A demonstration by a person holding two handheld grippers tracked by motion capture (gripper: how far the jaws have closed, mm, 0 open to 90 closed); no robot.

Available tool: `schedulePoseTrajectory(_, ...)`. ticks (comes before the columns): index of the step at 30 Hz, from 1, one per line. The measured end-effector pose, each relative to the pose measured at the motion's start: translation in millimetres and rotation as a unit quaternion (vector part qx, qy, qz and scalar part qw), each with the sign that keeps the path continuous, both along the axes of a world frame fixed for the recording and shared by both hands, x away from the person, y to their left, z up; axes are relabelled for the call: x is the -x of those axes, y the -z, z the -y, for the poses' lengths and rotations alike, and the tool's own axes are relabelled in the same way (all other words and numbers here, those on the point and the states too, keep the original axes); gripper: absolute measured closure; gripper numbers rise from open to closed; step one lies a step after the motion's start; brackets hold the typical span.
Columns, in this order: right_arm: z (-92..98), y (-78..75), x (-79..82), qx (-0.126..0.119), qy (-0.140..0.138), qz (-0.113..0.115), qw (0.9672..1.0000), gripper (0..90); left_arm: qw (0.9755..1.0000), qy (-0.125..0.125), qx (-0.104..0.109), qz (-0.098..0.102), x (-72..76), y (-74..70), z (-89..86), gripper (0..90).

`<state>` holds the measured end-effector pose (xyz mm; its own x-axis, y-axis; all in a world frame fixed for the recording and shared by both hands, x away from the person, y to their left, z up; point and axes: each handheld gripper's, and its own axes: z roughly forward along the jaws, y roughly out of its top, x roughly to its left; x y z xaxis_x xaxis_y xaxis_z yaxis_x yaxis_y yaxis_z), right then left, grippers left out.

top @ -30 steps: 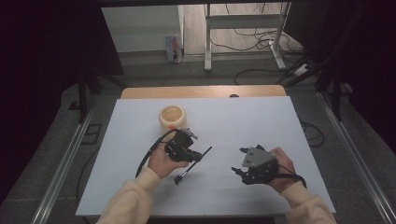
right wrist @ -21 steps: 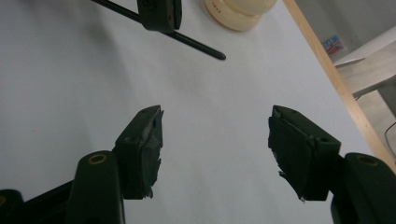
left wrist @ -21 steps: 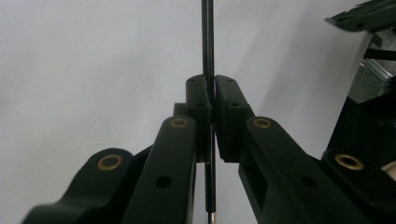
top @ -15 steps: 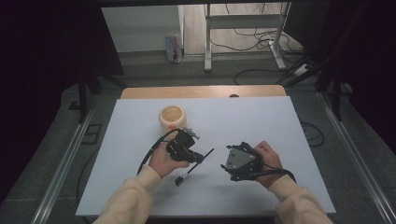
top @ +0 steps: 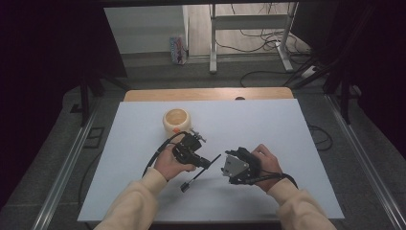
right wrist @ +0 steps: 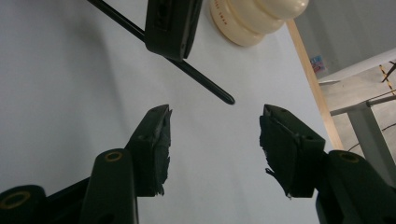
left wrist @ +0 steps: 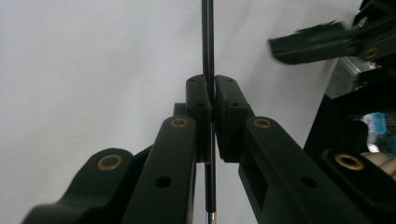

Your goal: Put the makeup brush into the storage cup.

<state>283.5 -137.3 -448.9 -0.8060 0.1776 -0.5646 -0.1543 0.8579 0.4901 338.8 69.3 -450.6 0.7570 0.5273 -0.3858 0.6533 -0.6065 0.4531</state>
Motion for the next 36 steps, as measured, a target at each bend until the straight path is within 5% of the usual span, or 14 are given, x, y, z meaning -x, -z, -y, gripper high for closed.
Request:
schedulePoseTrajectory(18, -25.1, 10.3, -7.8, 0.061, -0.048, 0.018, 0.9968, 56.3, 0.9996, 0.017, -0.009, -0.019, -4.2, -4.5, 10.8, 85.6)
schedulePoseTrajectory(28, -26.8, 14.4, -5.5, 0.097, -0.064, 0.019, 0.993, 76.3, 0.9994, 0.025, -0.005, -0.025, -5.3, -4.7, 15.9, 85.5)
schedulePoseTrajectory(32, -23.4, 14.2, -5.0, 0.097, -0.077, 0.007, 0.9923, 83.0, 0.9994, 0.031, 0.009, -0.016, -5.4, -7.8, 12.7, 85.3)
schedulePoseTrajectory(36, -19.6, 13.0, -6.2, 0.088, -0.08, -0.008, 0.9929, 85.1, 0.9996, 0.013, 0.008, 0.024, -4.7, -13.2, 7.6, 78.3)
